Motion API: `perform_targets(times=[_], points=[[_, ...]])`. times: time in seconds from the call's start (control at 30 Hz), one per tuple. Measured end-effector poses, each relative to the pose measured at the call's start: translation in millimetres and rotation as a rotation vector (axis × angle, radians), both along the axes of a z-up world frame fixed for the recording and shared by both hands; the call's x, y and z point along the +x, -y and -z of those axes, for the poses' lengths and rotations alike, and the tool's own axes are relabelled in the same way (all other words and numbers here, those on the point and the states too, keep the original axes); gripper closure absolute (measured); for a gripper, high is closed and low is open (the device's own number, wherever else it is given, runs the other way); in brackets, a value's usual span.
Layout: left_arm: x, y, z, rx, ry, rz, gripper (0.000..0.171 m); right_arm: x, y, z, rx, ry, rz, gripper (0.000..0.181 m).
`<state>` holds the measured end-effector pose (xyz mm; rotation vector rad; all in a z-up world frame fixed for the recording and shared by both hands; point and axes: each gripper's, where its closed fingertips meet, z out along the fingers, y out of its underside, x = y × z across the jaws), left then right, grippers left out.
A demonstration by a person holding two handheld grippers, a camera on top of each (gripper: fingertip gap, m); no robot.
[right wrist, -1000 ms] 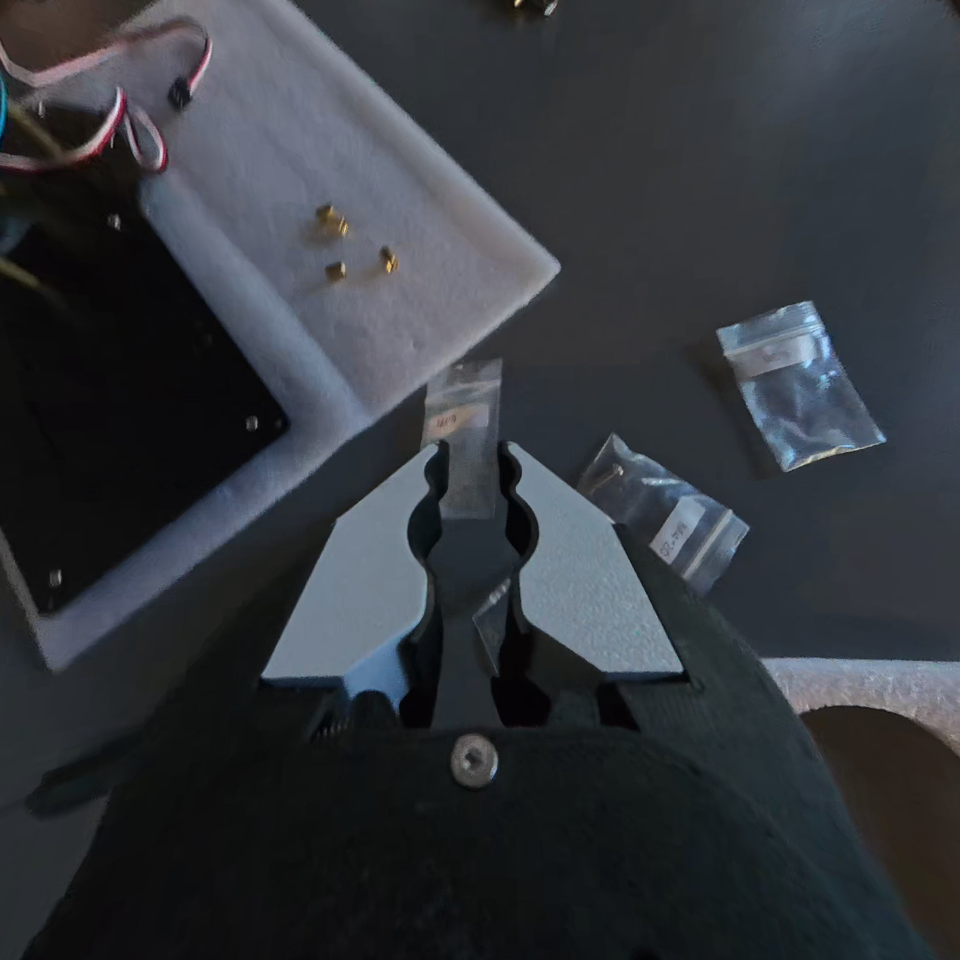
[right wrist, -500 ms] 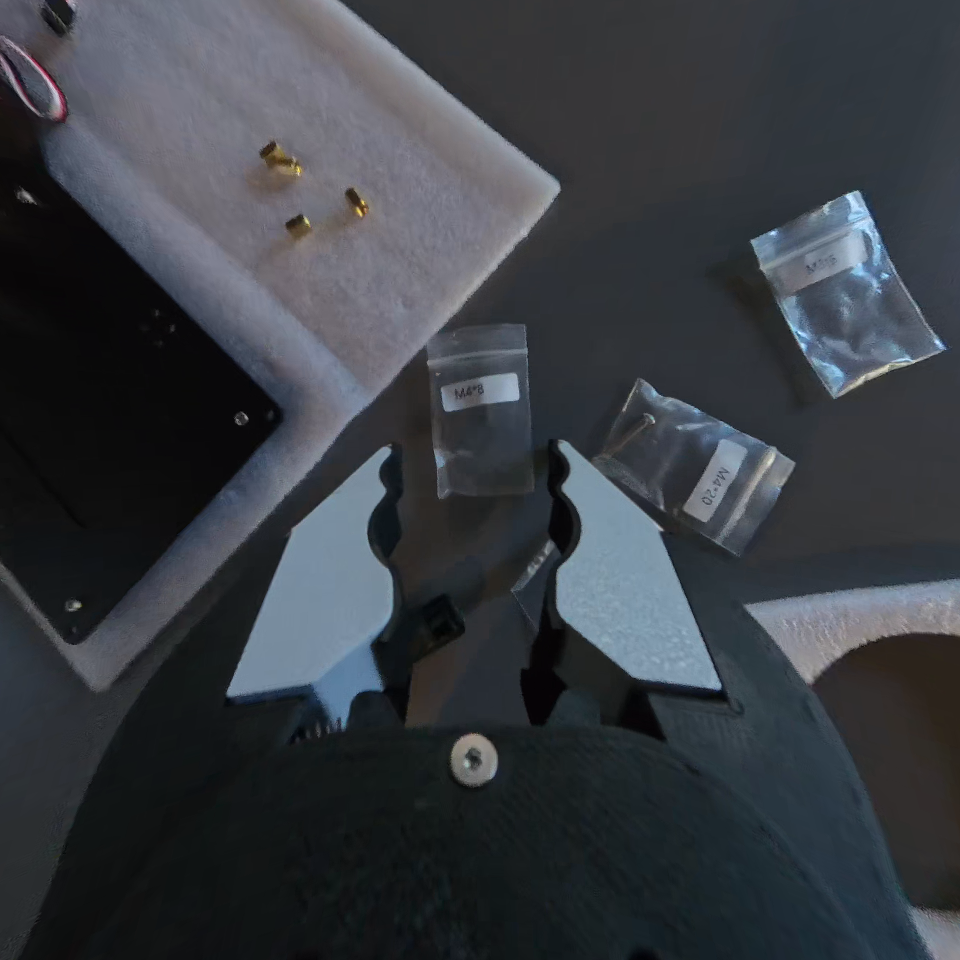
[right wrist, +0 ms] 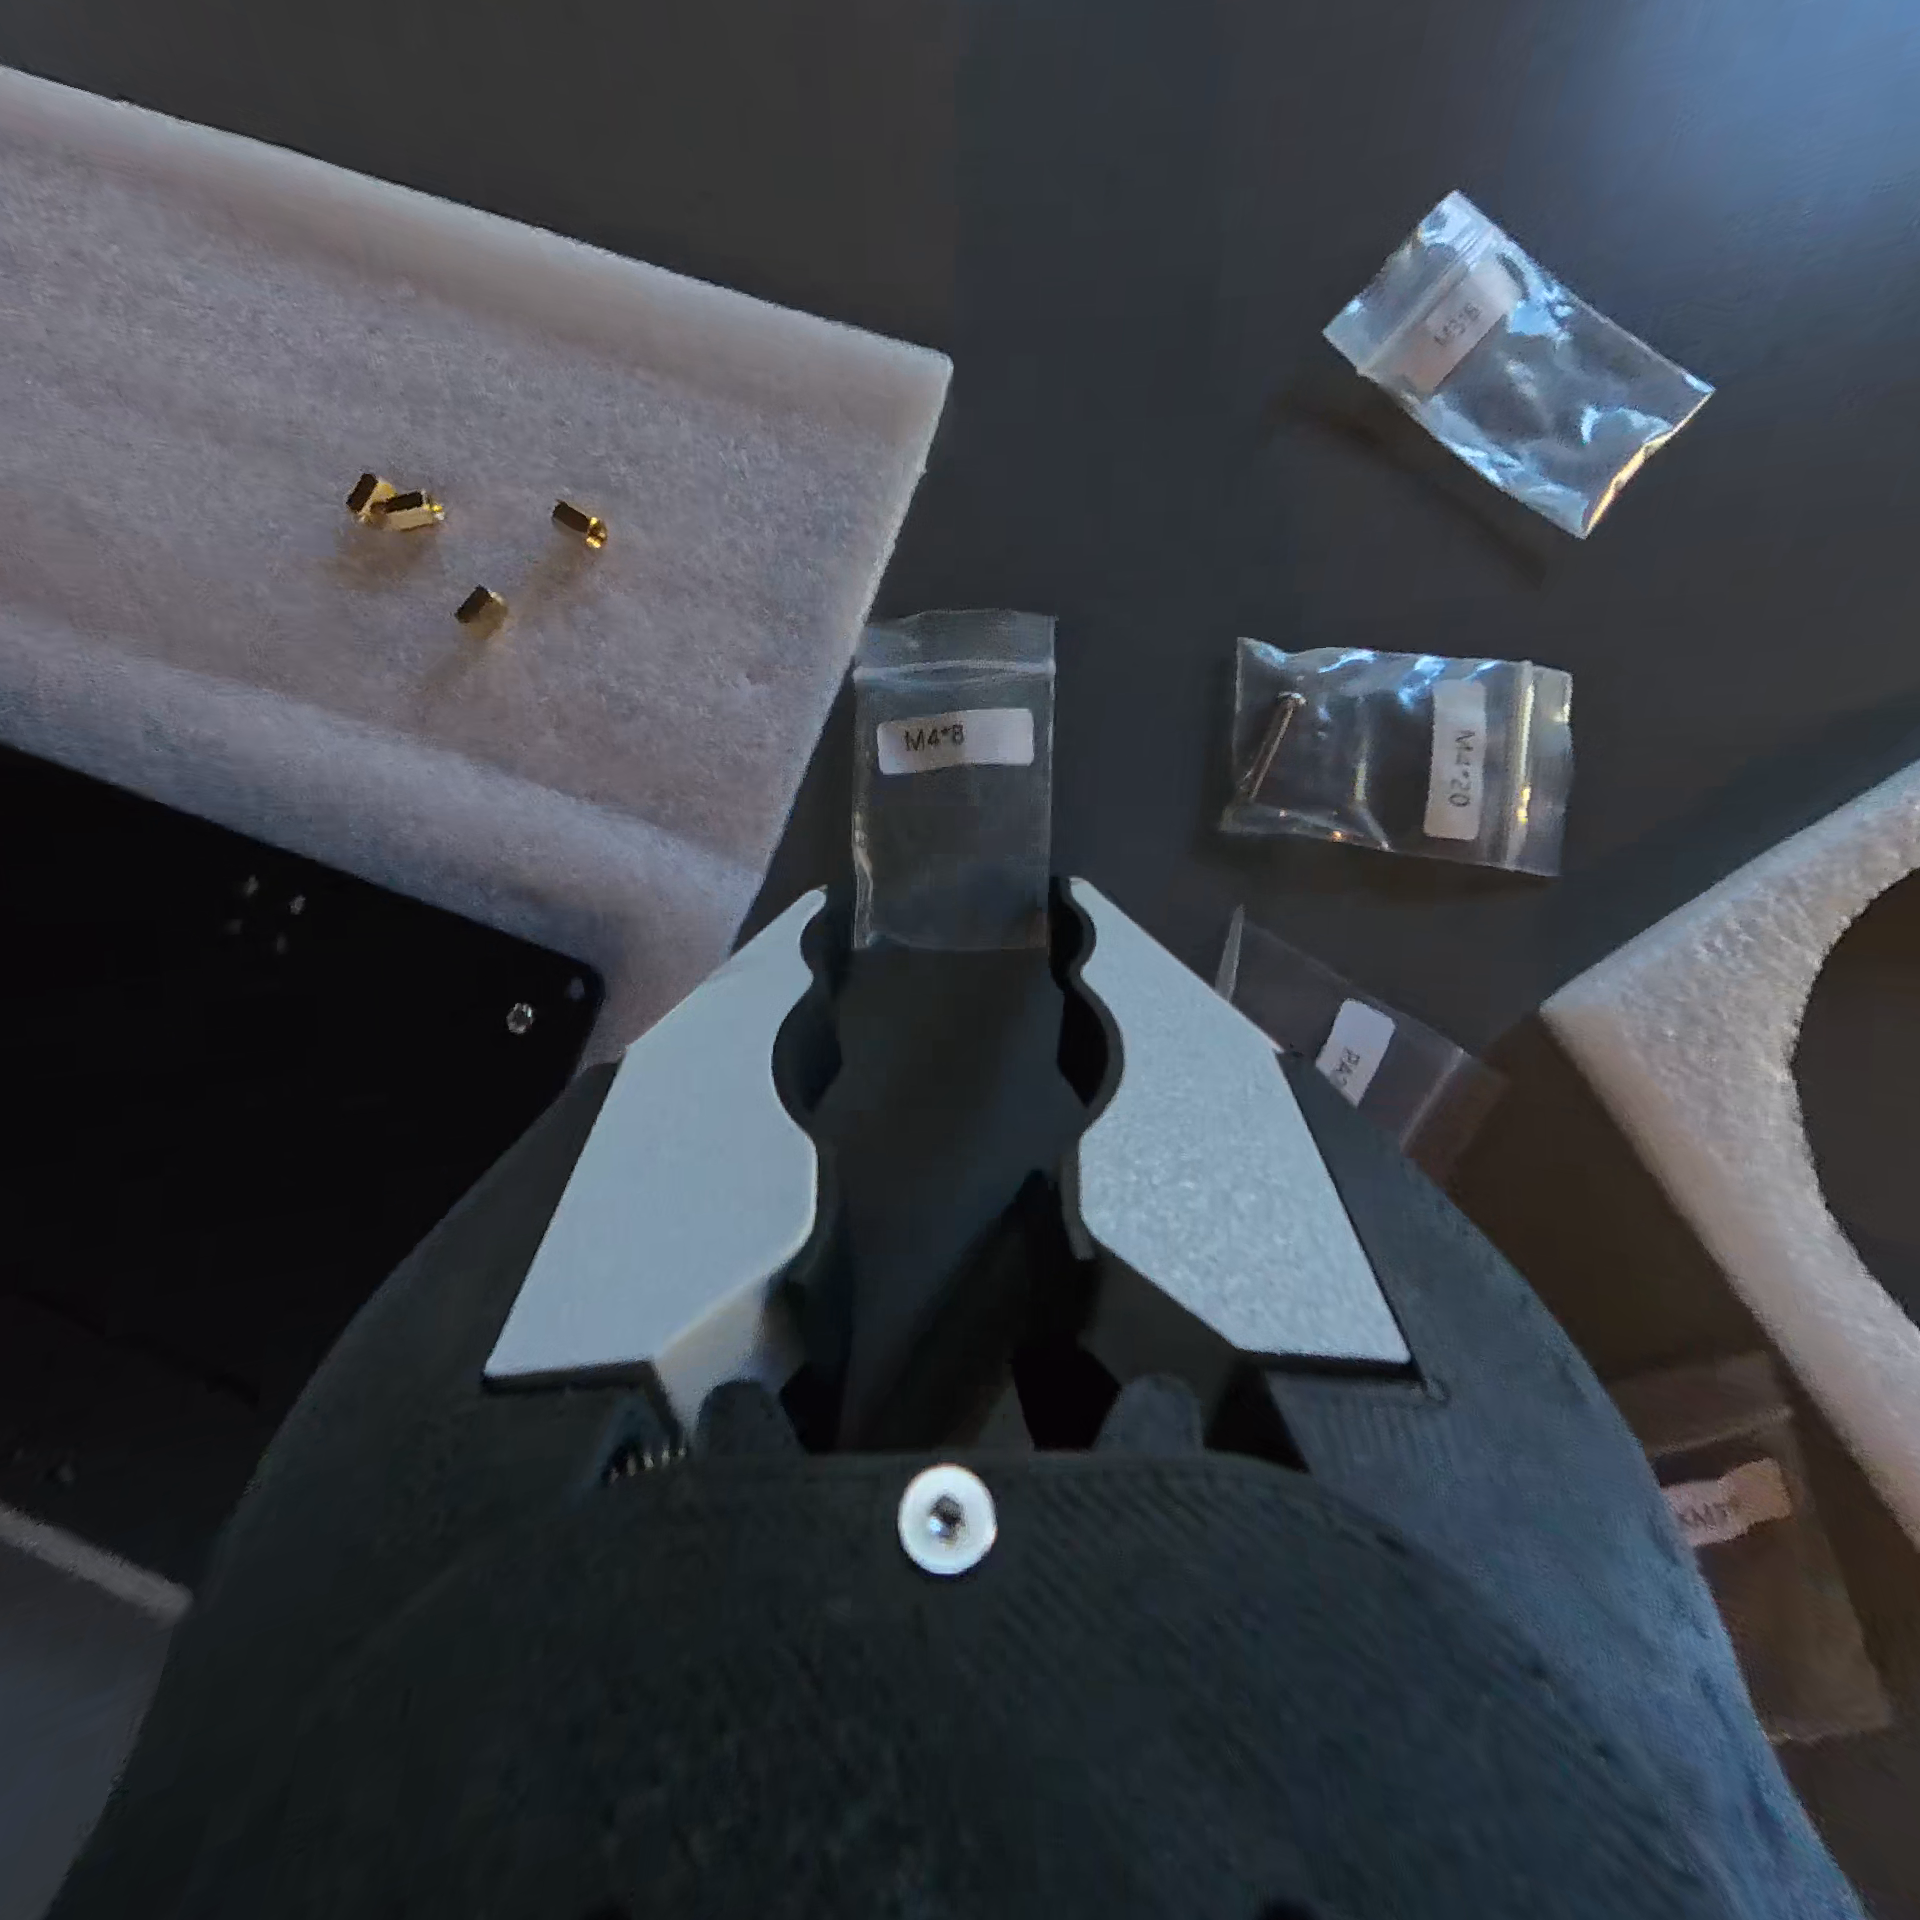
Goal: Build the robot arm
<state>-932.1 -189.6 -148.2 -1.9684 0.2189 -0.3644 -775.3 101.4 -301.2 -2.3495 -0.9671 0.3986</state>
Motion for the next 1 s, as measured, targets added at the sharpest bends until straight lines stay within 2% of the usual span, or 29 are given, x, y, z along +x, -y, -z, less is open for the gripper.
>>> perform_targets(times=[0.13, 0.23, 0.27, 0.37, 0.43, 0.53, 0.63, 0.73, 1.0], points=[[4, 1, 3, -0.005, 0.014, 0.004, 0.15, 8, 5, -6, -0.008, -0.037, -0.06, 0.147], [6, -2, 3, -0.007, 0.013, 0.009, 0.15, 1, 13, -8, -0.022, -0.082, -0.171, 0.147], [6, -3, 1, -0.001, 0.008, 0.004, 0.15, 0, 13, -15, 0.034, -0.084, -0.207, 0.15], [8, -7, -4, 0.021, -0.01, -0.018, 0.15, 4, 4, -30, 0.257, -0.034, -0.269, 0.175], [16, -10, -8, 0.028, -0.013, -0.031, 0.15, 10, 10, -26, 0.207, -0.038, -0.293, 0.174], [35, -13, -11, 0.037, -0.022, -0.045, 0.15, 26, 26, -61, 0.281, -0.162, -0.328, 0.173], [62, -20, -5, 0.013, -0.048, -0.052, 0.15, 76, 45, -93, 0.373, -0.206, -0.345, 0.172], [98, -33, 5, -0.009, -0.067, -0.067, 0.149, 150, 60, -111, 0.423, -0.233, -0.349, 0.171], [202, -81, 19, -0.015, -0.121, -0.228, 0.148, 376, 56, -116, 0.458, -0.13, -0.294, 0.17]])
